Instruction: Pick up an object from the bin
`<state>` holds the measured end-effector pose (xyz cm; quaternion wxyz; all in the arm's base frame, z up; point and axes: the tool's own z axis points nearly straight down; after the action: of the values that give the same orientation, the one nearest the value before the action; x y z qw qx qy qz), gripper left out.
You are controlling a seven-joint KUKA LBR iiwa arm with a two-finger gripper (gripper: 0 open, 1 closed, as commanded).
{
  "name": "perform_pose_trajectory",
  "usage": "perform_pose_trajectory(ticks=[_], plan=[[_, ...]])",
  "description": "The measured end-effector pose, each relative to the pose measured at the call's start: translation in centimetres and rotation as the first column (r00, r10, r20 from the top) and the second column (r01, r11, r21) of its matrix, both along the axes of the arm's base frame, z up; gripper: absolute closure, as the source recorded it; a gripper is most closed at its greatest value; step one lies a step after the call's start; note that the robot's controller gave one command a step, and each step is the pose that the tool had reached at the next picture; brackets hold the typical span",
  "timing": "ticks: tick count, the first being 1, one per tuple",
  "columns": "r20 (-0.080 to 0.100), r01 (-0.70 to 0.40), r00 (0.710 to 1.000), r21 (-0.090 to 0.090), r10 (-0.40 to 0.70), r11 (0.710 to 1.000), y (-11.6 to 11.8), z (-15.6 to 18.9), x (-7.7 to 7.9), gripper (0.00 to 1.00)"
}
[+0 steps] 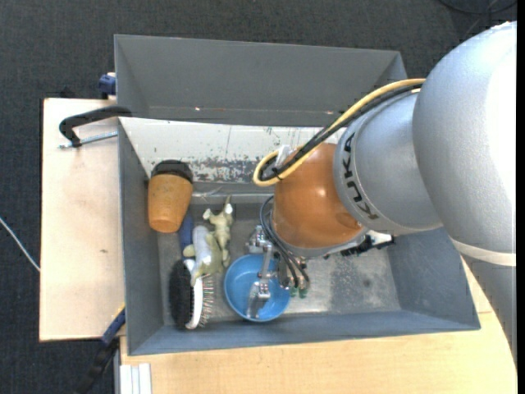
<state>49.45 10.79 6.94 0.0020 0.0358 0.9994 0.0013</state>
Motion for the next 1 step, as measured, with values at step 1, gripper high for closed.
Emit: perform_pose_trajectory(ticks=[1], plan=[[0.003, -0.105, 0.995, -0.001, 0.105, 0.995, -0.76, 3.22, -0.27, 0.0]])
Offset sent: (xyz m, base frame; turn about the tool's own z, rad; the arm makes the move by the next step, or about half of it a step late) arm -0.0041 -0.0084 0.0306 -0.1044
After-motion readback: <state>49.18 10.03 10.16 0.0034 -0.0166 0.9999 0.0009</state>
